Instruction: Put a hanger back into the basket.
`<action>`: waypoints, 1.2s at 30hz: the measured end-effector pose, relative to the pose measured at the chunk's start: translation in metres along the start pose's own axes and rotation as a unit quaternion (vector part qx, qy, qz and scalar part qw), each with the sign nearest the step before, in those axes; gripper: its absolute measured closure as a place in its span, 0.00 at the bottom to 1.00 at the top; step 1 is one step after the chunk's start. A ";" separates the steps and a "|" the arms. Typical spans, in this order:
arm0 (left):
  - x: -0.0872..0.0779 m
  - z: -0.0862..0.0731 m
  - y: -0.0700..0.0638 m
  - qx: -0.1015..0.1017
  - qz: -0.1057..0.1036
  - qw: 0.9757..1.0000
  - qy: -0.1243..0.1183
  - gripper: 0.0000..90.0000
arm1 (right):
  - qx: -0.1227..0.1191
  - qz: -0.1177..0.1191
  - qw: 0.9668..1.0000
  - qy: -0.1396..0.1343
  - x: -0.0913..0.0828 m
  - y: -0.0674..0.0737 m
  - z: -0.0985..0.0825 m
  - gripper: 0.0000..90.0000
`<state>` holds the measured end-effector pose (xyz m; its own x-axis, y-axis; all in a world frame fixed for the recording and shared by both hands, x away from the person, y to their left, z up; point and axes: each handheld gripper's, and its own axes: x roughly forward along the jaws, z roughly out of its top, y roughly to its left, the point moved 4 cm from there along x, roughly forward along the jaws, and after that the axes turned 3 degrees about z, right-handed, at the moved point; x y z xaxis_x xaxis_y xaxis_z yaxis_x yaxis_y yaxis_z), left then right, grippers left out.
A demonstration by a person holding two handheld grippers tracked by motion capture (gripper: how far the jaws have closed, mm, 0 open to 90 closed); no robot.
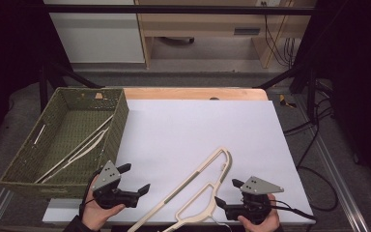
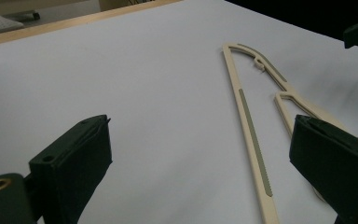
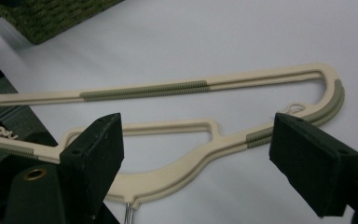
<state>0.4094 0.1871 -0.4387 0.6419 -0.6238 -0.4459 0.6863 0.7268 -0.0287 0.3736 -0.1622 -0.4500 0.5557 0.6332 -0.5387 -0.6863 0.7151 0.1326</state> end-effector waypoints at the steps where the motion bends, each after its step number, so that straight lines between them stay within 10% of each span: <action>1: 0.000 -0.001 0.000 0.001 0.001 1.000 0.001 0.06 | -0.003 0.000 1.000 0.005 0.001 0.001 -0.001 0.21; 36: 0.006 -0.005 -0.003 -0.001 -0.008 1.000 0.012 0.07 | -0.004 0.025 0.991 0.133 0.030 0.035 -0.050 0.86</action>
<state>0.4089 0.1826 -0.4461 0.6228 -0.6282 -0.4662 0.6956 0.7175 -0.0376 0.3431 -0.1330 -0.5030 0.3781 0.5669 -0.7319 -0.7147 0.6812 0.1584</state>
